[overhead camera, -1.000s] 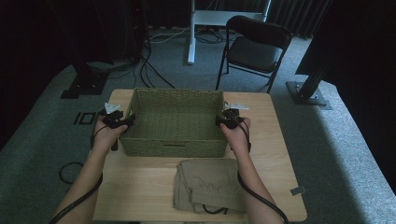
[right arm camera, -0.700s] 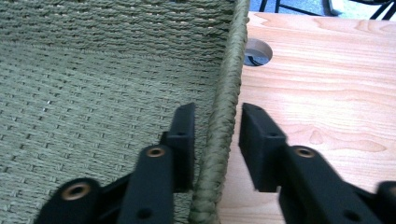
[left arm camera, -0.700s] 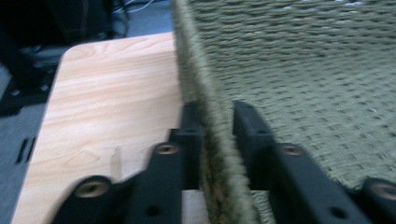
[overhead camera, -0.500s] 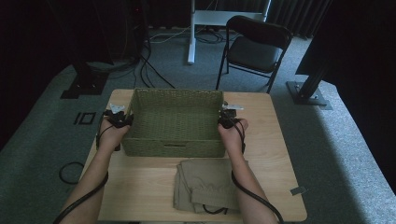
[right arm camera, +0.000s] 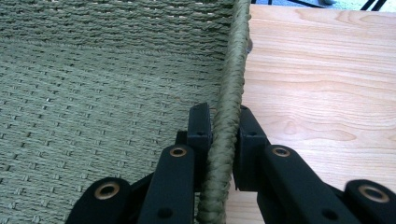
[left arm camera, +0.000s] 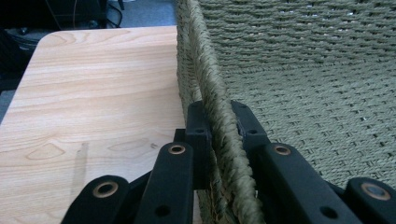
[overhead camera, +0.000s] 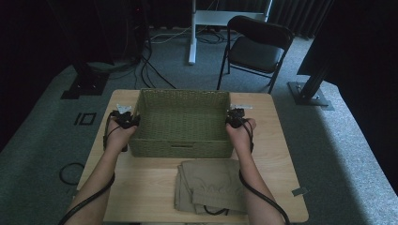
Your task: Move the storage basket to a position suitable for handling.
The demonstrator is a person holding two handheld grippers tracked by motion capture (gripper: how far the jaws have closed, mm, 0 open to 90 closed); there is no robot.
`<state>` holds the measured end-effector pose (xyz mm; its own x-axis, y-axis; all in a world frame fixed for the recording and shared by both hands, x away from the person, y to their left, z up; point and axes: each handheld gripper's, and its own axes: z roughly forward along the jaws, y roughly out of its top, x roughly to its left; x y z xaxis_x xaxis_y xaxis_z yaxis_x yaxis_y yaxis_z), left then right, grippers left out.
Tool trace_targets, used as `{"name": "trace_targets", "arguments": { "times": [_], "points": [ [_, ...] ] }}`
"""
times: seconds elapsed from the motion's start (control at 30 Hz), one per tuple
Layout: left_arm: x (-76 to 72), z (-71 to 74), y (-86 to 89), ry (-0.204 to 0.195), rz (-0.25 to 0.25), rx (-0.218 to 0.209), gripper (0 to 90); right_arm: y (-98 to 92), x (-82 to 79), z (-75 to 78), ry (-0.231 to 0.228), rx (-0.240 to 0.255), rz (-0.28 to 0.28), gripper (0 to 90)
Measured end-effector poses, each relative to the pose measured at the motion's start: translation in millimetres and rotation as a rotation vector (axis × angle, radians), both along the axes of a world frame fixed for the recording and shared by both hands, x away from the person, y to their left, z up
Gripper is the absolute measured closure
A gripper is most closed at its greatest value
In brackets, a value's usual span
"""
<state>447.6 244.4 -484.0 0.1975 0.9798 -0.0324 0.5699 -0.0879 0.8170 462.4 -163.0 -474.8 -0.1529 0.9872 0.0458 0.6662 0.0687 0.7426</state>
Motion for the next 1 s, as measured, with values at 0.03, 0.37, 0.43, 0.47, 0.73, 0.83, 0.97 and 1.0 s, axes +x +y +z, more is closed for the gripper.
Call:
{"name": "trace_targets", "arguments": {
  "times": [0.03, 0.37, 0.43, 0.47, 0.73, 0.83, 0.97, 1.0],
  "points": [
    [-0.2, -0.1, -4.0, -0.001, 0.003, 0.002, 80.7, -2.8, 0.3, 0.1, 0.0, -0.004, 0.001, 80.0],
    [2.2, -0.5, -32.8, 0.005, -0.023, -0.018, 80.6, -35.9, 1.4, 1.7, 0.023, 0.01, -0.013, 80.1],
    [2.7, -0.6, -35.4, 0.005, -0.024, -0.018, 80.6, -38.4, 1.5, 1.6, 0.021, 0.007, -0.014, 80.1],
    [3.6, -0.5, -40.0, 0.006, -0.027, -0.015, 80.6, -40.9, 1.6, 1.7, 0.023, 0.006, -0.015, 80.1],
    [6.7, -0.2, -59.6, 0.013, -0.031, -0.016, 80.6, -61.9, 3.4, 2.4, 0.029, 0.0, -0.023, 80.0],
    [8.4, -0.1, -67.5, 0.015, -0.033, -0.021, 80.5, -70.1, 4.7, 3.1, 0.038, 0.002, -0.024, 80.0],
    [10.5, 0.1, -78.1, 0.018, -0.042, -0.017, 80.5, -80.4, 4.9, 3.4, 0.044, -0.002, -0.032, 80.0],
    [10.9, 0.1, -80.3, 0.02, -0.043, -0.018, 80.5, -83.1, 4.8, 3.4, 0.044, -0.001, -0.032, 80.0]
  ]
}}
